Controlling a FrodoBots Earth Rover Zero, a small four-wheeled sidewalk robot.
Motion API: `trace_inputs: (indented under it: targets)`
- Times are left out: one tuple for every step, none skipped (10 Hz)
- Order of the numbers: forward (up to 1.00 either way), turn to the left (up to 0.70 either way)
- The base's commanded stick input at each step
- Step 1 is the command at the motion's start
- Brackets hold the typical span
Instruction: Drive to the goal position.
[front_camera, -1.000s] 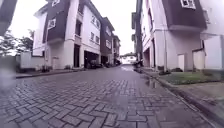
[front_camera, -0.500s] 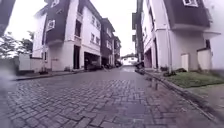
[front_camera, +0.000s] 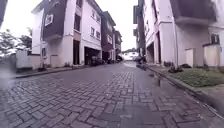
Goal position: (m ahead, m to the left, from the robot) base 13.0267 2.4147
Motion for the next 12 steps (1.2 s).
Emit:
trace_inputs:
  targets:
    - [0.70,0.00]
    - [0.70,0.00]
    - [0.70,0.00]
    - [0.70,0.00]
    - [0.70,0.00]
    - [0.70,0.00]
    - [0.70,0.00]
    - [0.70,0.00]
    - [0.70,0.00]
    - [0.70,0.00]
    - [0.70,0.00]
    - [0.70,0.00]
